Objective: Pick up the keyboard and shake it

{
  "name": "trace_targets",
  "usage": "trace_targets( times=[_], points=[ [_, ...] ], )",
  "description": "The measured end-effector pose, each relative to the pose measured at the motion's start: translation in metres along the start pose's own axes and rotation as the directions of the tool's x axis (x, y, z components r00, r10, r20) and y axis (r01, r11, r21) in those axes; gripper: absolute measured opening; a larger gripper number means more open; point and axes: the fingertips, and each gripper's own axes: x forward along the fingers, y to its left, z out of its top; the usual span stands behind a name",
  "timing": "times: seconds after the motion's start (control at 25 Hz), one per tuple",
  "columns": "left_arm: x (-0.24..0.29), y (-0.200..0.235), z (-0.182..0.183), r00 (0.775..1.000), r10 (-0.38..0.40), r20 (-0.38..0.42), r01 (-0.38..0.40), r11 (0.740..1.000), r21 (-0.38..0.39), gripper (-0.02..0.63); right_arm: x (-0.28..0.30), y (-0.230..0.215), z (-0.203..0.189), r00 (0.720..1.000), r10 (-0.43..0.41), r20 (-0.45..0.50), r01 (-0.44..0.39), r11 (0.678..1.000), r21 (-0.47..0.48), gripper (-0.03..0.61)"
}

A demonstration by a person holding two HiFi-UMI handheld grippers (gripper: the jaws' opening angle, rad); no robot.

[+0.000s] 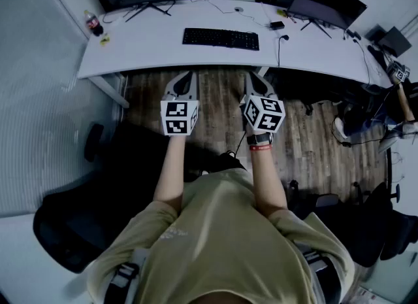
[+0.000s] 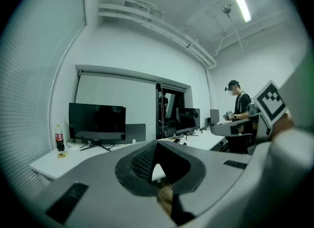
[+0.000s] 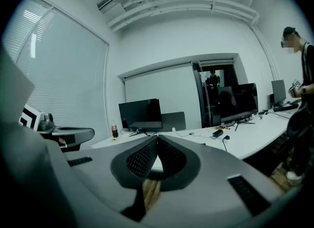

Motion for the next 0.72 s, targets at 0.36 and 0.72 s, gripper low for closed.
trace_targets(
  times=[0.36, 0.72],
  points=[
    [0.009, 0.017, 0.01, 1.0, -0.009, 0.007, 0.009, 1.0, 0.006, 0.021, 0.027, 0.021, 0.004, 1.0, 0.023, -0.01, -0.023, 1.0, 0.003, 0.025],
    [0.075, 0.032, -0.012, 0.999, -0.021, -0.036, 0.021, 1.0, 0.01, 0.021, 0.097, 0.003, -0.016, 0.997, 0.072, -0.026, -0.069, 0.994, 0.09, 0.023]
  ],
)
